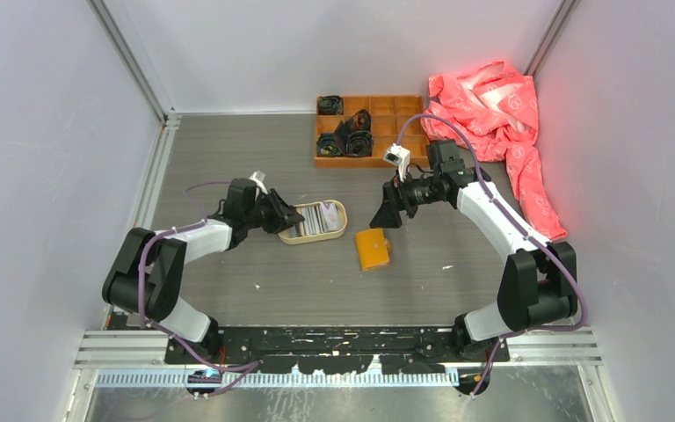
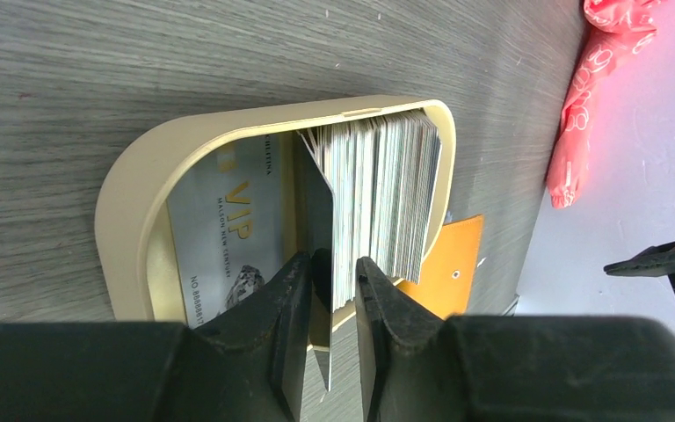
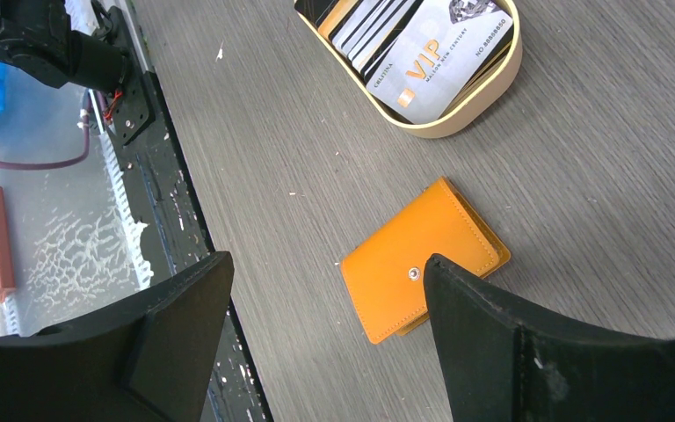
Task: Put the credit cards into the card holder
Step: Pick up the credit card from the storage box.
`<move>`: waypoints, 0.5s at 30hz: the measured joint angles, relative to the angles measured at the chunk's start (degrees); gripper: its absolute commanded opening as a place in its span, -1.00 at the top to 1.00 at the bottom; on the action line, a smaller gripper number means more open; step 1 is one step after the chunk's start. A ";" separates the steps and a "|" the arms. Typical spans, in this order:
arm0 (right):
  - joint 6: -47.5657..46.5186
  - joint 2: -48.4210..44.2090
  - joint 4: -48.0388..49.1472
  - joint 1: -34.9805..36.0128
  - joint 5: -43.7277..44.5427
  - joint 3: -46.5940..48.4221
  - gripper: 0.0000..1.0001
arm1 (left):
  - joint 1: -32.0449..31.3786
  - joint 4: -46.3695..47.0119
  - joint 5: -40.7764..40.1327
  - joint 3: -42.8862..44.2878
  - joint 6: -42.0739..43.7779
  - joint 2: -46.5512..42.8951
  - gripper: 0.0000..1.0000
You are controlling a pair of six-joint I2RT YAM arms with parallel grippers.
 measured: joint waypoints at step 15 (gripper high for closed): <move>0.00 0.00 0.00 0.00 -0.02 0.00 -0.68 | 0.61 -5.90 -2.99 0.02 3.63 -1.64 0.90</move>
